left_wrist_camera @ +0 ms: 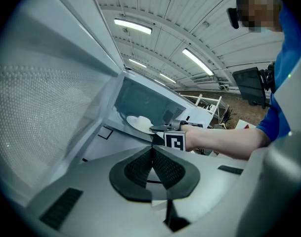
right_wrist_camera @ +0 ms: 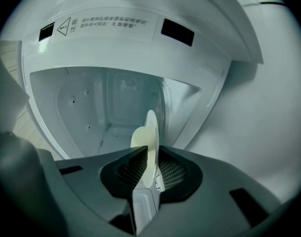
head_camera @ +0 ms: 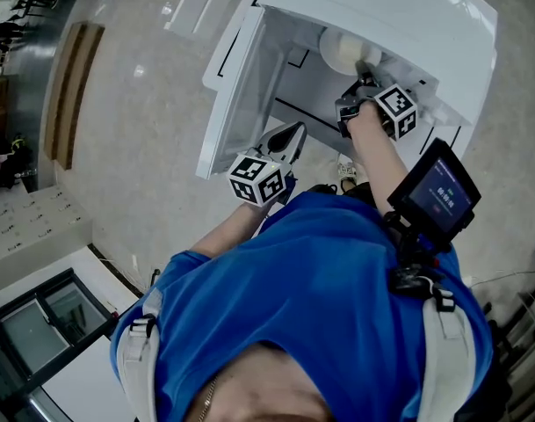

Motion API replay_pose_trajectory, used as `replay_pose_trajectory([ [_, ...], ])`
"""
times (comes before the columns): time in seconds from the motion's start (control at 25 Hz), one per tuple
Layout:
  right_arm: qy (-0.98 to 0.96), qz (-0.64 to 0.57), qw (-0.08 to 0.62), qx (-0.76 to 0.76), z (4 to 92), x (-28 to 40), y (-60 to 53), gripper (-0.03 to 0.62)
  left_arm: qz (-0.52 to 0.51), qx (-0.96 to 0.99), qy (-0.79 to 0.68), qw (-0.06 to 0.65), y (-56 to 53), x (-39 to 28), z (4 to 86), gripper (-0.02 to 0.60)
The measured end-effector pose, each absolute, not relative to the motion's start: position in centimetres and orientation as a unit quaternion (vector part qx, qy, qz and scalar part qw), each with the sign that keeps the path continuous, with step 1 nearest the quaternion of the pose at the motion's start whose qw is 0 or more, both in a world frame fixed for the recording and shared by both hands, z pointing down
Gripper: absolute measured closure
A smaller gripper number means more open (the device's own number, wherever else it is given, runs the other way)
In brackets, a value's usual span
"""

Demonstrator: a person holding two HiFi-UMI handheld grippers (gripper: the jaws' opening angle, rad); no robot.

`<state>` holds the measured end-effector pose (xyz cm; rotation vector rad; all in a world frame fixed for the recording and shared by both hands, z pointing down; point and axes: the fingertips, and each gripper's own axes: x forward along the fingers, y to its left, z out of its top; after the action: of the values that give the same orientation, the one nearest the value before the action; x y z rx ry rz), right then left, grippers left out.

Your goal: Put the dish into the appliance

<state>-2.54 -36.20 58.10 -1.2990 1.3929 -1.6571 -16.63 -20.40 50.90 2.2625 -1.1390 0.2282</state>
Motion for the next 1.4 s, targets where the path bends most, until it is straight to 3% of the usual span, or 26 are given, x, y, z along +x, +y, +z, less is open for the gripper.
replay_pose_trajectory([
  [0.32,0.562,-0.606,0.267,-0.496,58.1,-2.6,-36.5,0.502,0.085,0.851,-0.426,0.295,-20.5,-16.5,51.3,0.575],
  [0.72,0.594,-0.591,0.237,-0.491,58.1,-3.5,-35.9,0.499,0.083,0.851,-0.428,0.293,-20.6,-16.7,51.7,0.575],
  [1.08,0.693,-0.491,0.109,-0.516,58.5,-5.1,-34.5,0.499,0.077,0.85,-0.43,0.293,-20.8,-17.0,52.2,0.577],
  [1.4,0.724,-0.456,0.044,-0.516,59.3,-6.1,-33.9,0.499,0.072,0.85,-0.43,0.295,-20.9,-16.8,52.5,0.577],
])
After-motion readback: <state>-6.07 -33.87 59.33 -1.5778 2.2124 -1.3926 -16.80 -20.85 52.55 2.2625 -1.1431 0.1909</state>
